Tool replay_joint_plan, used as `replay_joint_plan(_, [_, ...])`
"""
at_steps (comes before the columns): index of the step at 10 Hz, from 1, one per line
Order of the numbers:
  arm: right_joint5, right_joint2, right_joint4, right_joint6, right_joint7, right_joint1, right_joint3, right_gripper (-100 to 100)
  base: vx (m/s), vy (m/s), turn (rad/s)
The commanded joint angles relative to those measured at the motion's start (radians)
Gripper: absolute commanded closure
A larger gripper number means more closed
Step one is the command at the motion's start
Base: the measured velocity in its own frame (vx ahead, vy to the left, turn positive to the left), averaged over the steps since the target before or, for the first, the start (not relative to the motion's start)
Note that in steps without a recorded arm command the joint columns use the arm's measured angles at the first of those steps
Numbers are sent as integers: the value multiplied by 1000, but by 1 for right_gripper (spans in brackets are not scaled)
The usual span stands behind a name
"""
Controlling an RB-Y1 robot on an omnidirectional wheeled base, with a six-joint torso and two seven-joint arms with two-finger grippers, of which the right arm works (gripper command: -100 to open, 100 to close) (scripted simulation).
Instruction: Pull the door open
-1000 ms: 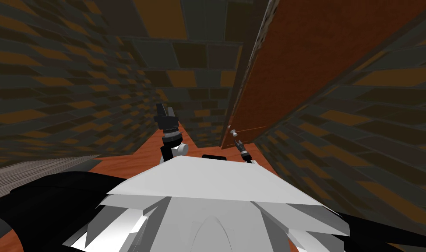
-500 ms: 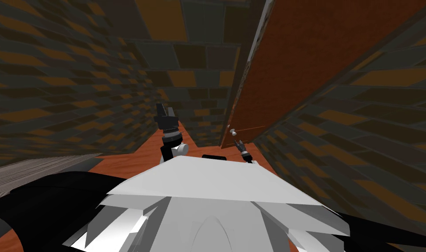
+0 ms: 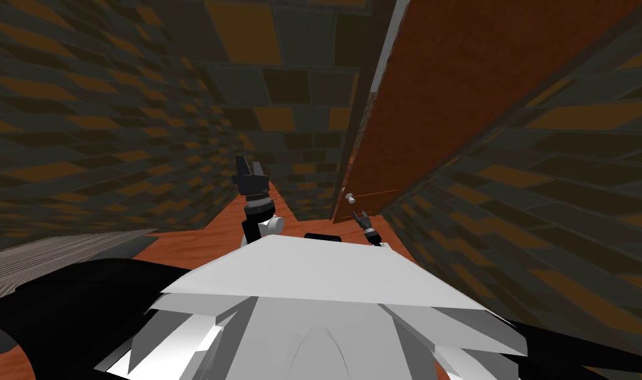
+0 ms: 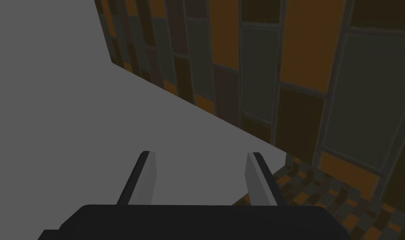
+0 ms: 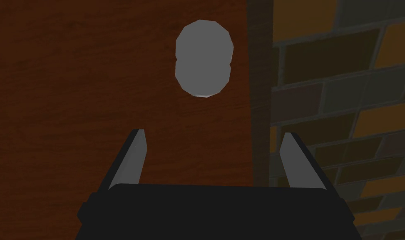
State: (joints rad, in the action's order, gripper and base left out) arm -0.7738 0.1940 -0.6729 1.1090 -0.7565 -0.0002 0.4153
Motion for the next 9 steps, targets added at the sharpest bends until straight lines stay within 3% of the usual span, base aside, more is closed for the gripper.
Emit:
replay_joint_plan(1, [-6, 0, -1, 3, -30, 1, 5, -100, -25, -19, 8])
replay_joint_plan(6, [-43, 1, -2, 21, -149, 1, 37, -100, -28, -24, 10])
replay_joint_plan(9, [-28, 11, 17, 26, -143, 0, 53, -100, 80, 59, 100])
